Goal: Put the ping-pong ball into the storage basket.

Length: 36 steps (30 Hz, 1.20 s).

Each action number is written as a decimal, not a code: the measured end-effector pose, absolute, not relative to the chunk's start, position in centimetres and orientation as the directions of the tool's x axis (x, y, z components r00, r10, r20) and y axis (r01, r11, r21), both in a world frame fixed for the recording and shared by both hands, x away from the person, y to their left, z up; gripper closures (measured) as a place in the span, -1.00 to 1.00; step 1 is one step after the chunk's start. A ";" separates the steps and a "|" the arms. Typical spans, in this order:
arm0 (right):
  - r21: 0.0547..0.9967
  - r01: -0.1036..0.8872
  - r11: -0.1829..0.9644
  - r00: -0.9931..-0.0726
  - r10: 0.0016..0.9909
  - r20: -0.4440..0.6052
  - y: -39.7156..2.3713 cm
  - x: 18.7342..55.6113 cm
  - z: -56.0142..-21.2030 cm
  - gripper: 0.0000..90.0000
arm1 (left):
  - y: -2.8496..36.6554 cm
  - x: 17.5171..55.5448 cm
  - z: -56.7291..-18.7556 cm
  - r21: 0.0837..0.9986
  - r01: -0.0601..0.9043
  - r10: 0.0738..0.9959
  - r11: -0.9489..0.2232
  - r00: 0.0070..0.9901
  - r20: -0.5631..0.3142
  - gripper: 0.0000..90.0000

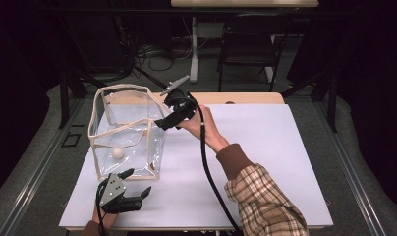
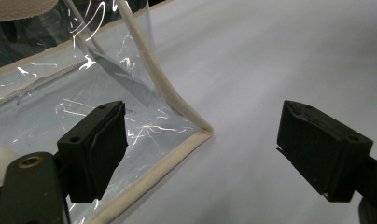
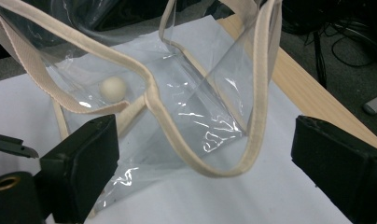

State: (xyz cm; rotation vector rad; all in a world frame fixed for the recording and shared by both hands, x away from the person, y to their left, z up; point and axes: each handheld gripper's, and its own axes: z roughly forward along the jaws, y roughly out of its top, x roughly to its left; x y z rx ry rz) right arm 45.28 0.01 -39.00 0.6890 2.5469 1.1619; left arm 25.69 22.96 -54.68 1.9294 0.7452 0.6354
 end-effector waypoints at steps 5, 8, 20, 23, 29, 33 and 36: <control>0.765 0.318 0.560 -0.851 0.525 -0.031 -1.1 45.1 -39.1 -0.88 | 23.0 25.7 -54.7 0.898 0.234 0.723 -0.372 0.680 0.122 -0.64; 0.766 0.322 0.557 -0.850 0.526 -0.025 -1.7 44.9 -39.3 -0.91 | 22.9 25.7 -54.7 0.898 0.234 0.722 -0.373 0.681 0.123 -0.64; 0.759 0.326 0.564 -0.852 0.522 -0.022 -3.5 43.8 -40.1 -1.00 | 22.9 25.7 -54.7 0.896 0.237 0.723 -0.375 0.680 0.122 -0.64; 0.764 0.330 0.555 -0.850 0.526 -0.015 -4.1 43.6 -40.2 -1.00 | 22.9 25.7 -54.7 0.897 0.237 0.723 -0.374 0.679 0.122 -0.64; 0.765 0.340 0.547 -0.844 0.537 -0.009 -5.3 43.2 -40.8 -1.00 | 22.9 25.7 -54.7 0.896 0.236 0.720 -0.376 0.683 0.122 -0.64; 0.760 0.351 0.546 -0.836 0.549 -0.008 -6.2 42.9 -41.5 -1.00 | 22.9 25.8 -54.7 0.895 0.238 0.721 -0.376 0.682 0.122 -0.64; 0.761 0.356 0.542 -0.834 0.552 -0.003 -6.7 42.7 -41.8 -1.00 | 22.9 25.8 -54.7 0.895 0.237 0.720 -0.377 0.683 0.122 -0.64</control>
